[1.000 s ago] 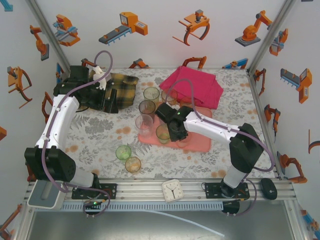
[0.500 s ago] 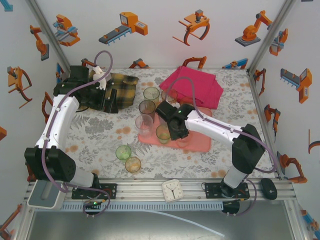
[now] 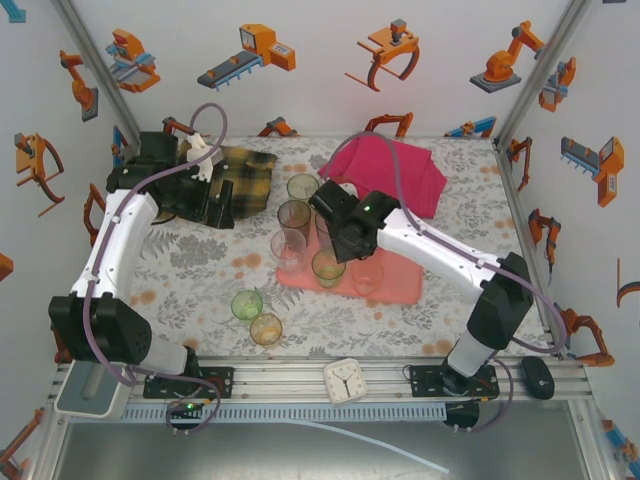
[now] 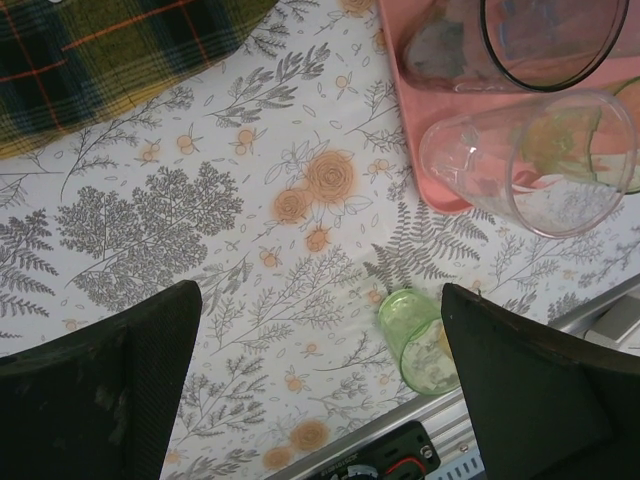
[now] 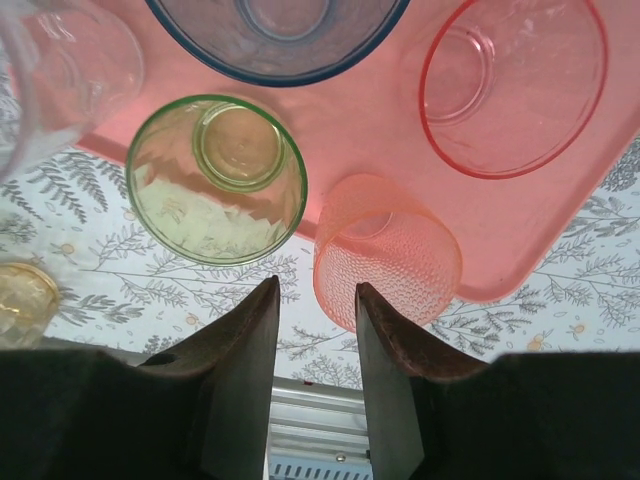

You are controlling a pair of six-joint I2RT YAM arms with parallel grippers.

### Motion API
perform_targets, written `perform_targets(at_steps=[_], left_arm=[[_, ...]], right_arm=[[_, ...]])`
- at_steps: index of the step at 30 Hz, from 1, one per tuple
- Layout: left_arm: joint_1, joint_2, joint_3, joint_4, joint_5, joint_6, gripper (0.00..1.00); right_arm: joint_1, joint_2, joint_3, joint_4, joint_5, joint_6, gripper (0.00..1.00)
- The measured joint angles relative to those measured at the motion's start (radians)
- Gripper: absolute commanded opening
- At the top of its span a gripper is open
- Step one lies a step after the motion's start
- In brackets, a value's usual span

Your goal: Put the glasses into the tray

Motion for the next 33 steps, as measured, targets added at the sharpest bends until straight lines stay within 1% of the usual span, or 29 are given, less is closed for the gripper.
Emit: perform_targets(at_steps=[6, 12, 17, 24, 33], left_arm=[[0.022, -0.044, -0.024, -0.007, -0.005, 0.016, 0.97], [0.066, -0.089, -0.089, -0.021, -0.003, 0.02, 0.97], [0.09, -0.097, -0.108, -0.034, 0.0, 0.036, 0.97], [0.094, -0.11, -0.121, -0.053, 0.008, 0.061, 0.97], [0.094, -0.142, -0.156, -0.08, 0.029, 0.064, 0.97]], right_arm=[[0.0, -0.029, 0.07, -0.005, -0.009, -0.048, 0.38], [0.001, -0.047, 0.079, -0.005, -0.047, -0.086, 0.38], [0.006, -0.048, 0.085, -0.012, -0.068, -0.104, 0.38], [0.007, -0.048, 0.113, -0.029, -0.092, -0.096, 0.38], [0.007, -0.048, 0.219, -0.083, -0.129, -0.085, 0.37]])
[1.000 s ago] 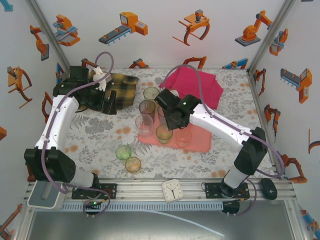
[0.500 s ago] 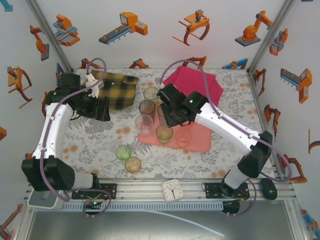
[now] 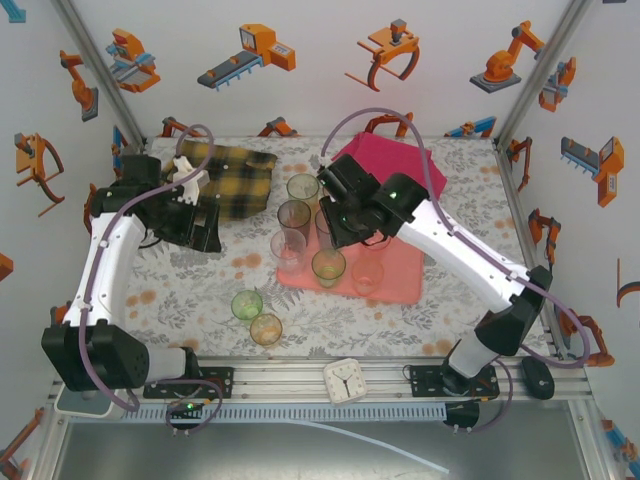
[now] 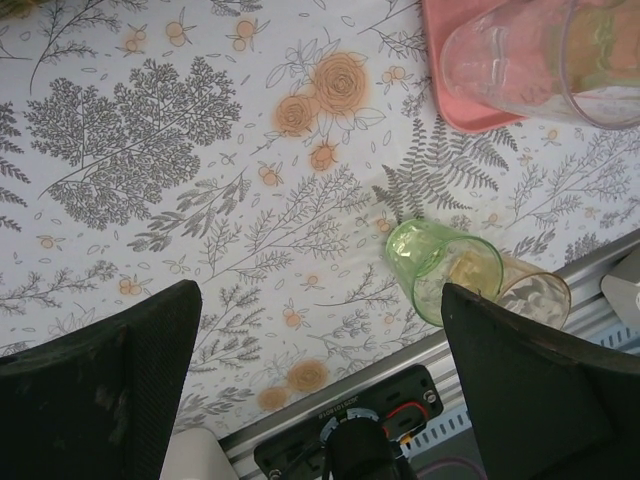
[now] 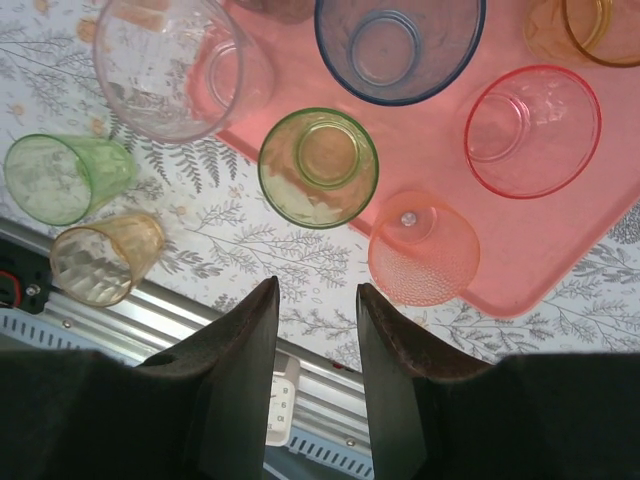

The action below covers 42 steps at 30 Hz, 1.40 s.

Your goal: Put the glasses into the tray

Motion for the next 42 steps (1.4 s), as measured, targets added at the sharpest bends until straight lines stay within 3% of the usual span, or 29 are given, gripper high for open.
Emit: perform_targets(at_steps=[12, 22, 27, 42], left_arm=[[0.0, 0.005, -0.01, 0.014, 0.014, -0.009, 0.97], [0.0, 0.018, 0.0, 0.026, 0.019, -0.029, 0.97], [0.0, -0.011, 0.0, 0.026, 0.019, -0.029, 0.97], [0.0, -0.013, 0.0, 0.033, 0.021, -0.033, 0.97]], right_arm=[[-0.045, -0.041, -0.146, 0.066, 0.024, 0.024, 0.38], [-0.472, -0.237, -0.407, 0.188, -0.018, 0.102, 0.3], [-0.598, -0.249, -0.495, 0.25, -0.066, 0.121, 0.27], [-0.67, -0.123, -0.669, 0.433, -0.183, 0.156, 0.25]])
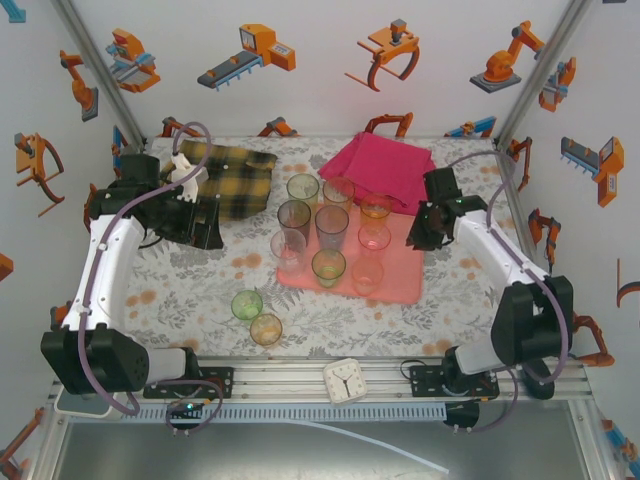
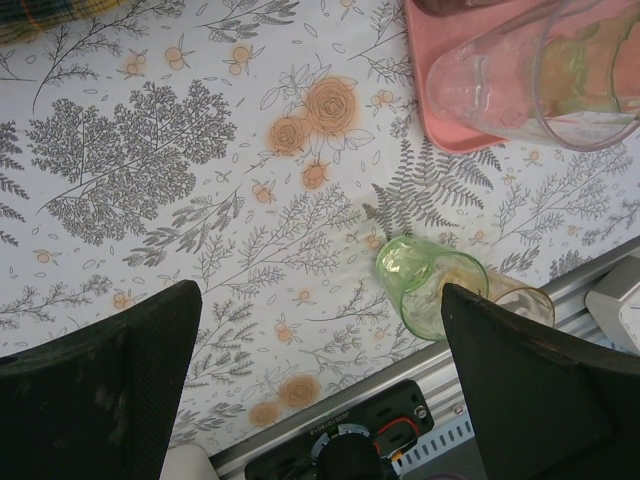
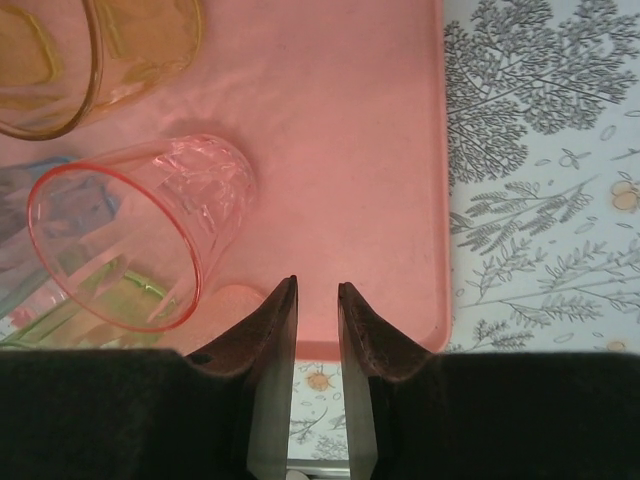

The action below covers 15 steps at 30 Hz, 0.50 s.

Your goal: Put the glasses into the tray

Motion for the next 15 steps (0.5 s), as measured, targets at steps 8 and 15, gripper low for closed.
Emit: perform_targets(at_steps=[8, 15], left_arm=[[0.0, 0.0, 0.0, 0.0, -0.001, -0.004, 0.97], [0.0, 0.0, 0.0, 0.0, -0.001, -0.004, 0.97]], right_arm=[[0.0, 0.071, -0.032, 0.089, -0.05, 0.008, 0.25], [0.0, 0.113, -0.034, 0.125, -0.097, 0.014, 0.26]])
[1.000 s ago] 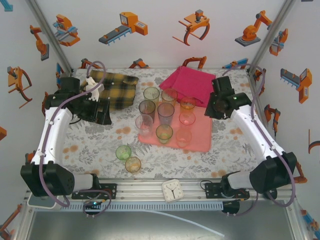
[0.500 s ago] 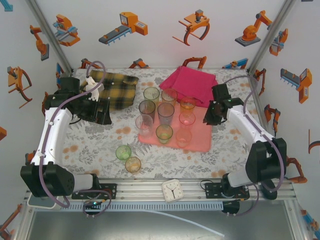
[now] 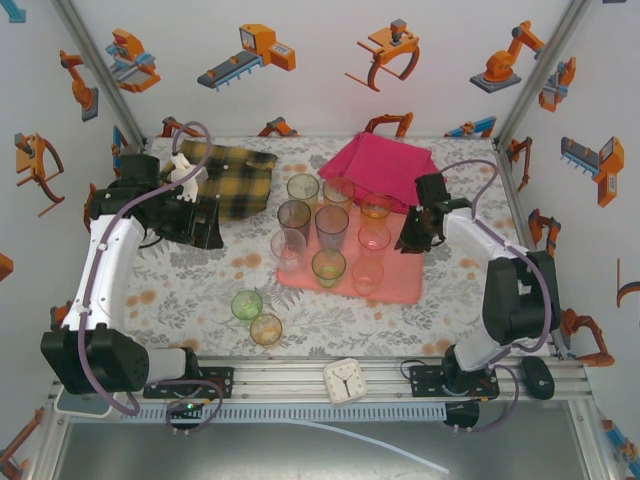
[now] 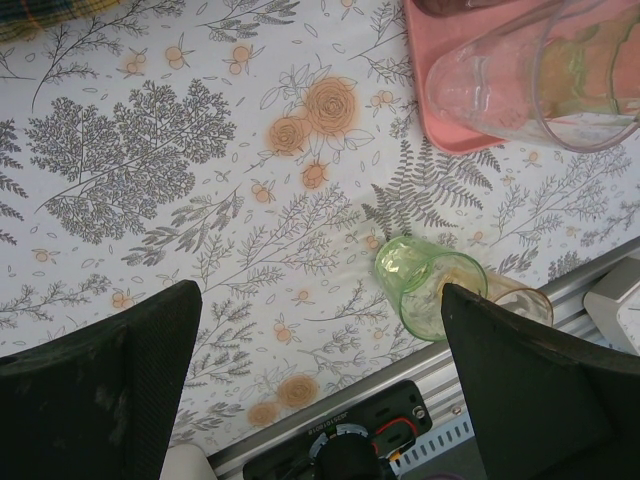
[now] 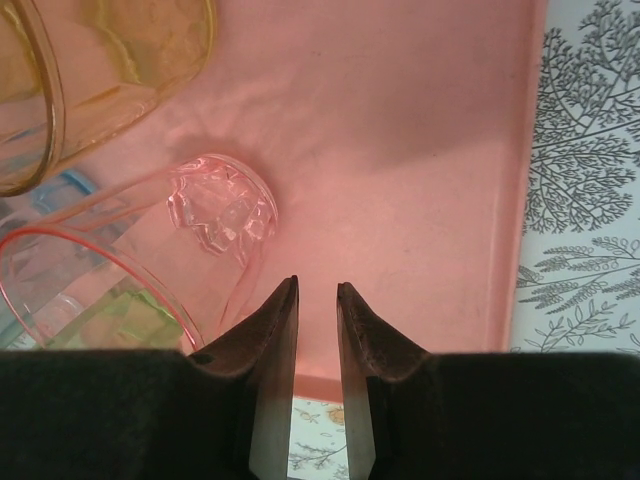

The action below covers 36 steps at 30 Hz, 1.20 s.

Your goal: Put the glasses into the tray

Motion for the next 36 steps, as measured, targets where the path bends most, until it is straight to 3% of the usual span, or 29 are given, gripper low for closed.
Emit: perform_targets(at_steps=[23, 36], left_arm=[[0.0, 0.0, 0.0, 0.003, 0.0, 0.0, 0.97], [0.0, 0.0, 0.0, 0.003, 0.0, 0.0, 0.97]], right_arm=[[0.008, 0.077, 0.002, 0.041, -0.094, -0.004, 0.27], [0.014, 0.088, 0.036, -0.003, -0.062, -0.039, 0.31]])
